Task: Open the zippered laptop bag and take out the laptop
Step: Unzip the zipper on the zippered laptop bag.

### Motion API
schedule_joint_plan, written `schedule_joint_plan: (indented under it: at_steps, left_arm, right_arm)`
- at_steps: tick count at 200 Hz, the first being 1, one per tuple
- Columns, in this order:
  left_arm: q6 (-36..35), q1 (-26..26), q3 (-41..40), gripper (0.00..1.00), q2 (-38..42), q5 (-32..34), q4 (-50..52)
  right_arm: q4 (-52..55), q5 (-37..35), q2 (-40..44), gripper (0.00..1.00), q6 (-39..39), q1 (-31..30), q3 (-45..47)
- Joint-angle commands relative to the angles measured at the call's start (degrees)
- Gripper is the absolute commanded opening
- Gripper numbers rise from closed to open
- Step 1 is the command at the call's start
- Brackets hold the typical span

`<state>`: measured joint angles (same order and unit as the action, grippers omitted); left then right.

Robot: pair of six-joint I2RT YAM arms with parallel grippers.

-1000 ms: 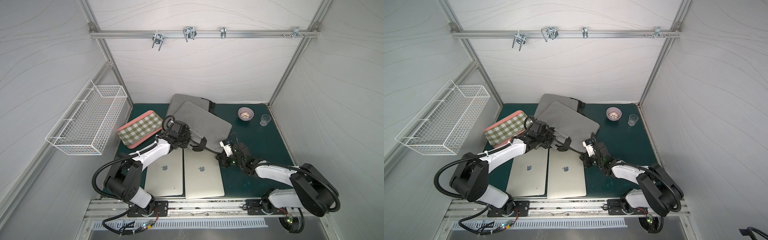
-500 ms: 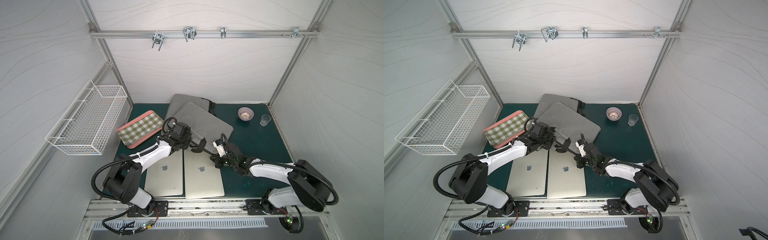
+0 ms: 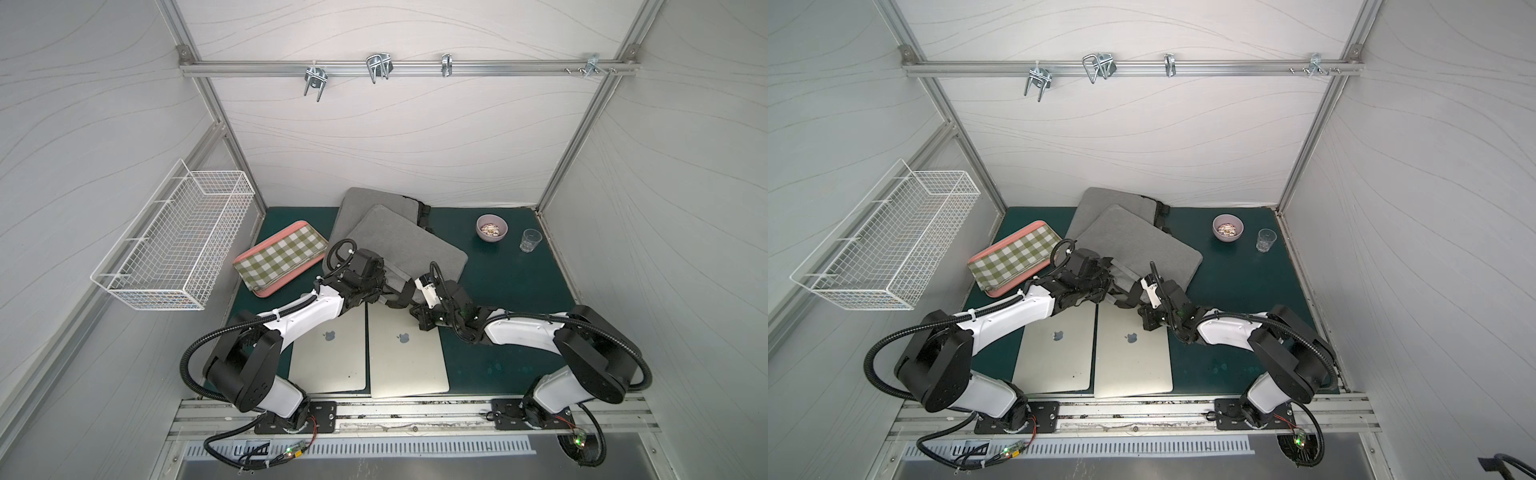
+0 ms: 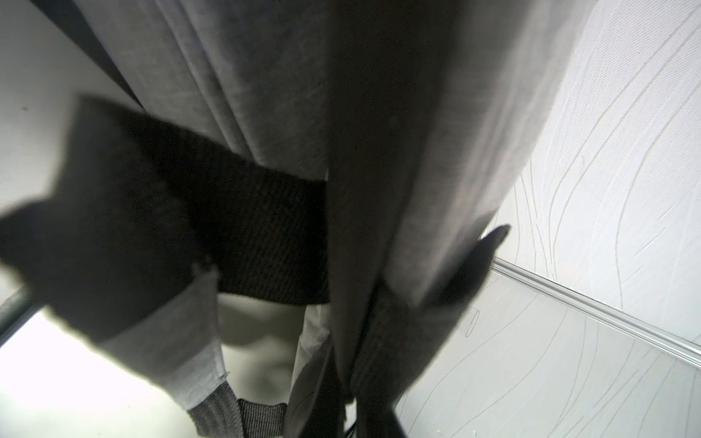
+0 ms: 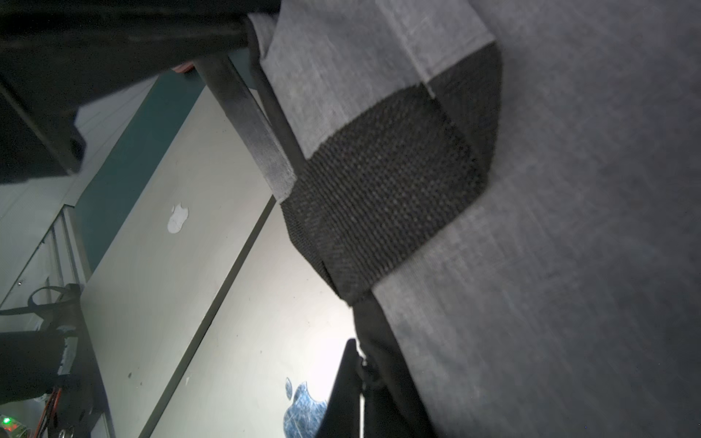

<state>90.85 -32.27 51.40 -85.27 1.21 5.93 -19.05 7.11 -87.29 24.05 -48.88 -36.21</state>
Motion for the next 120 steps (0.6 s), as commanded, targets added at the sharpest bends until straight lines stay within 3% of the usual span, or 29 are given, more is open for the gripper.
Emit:
schedule_joint_plan:
  at_steps: [1,38,66,83,120]
  left_arm:
    - [1.72,-1.39,-0.22,0.0,1.25,-3.76,-1.88]
    - [2.6,-1.68,-0.99,0.0,0.89,-4.51,-3.55]
    - [2.49,-1.4,-1.55,0.0,1.6,-4.33,-3.37]
    - [2.94,-1.14,-2.24,0.0,1.13,-4.93,-4.38]
    - [2.76,-0.42,-2.09,0.0,0.31,-5.0,-5.66]
  right_arm:
    - [-9.36,3.24,0.89,0.03,2.79,0.62,0.51]
    - [-8.09,5.8,-2.46,0.03,2.8,0.85,-6.35]
    - [-6.61,4.92,-2.44,0.08,2.9,0.98,-4.13]
    - [-3.2,3.7,0.08,0.18,2.54,1.28,-2.28]
    - [8.64,1.6,9.45,0.53,6.25,4.49,2.19]
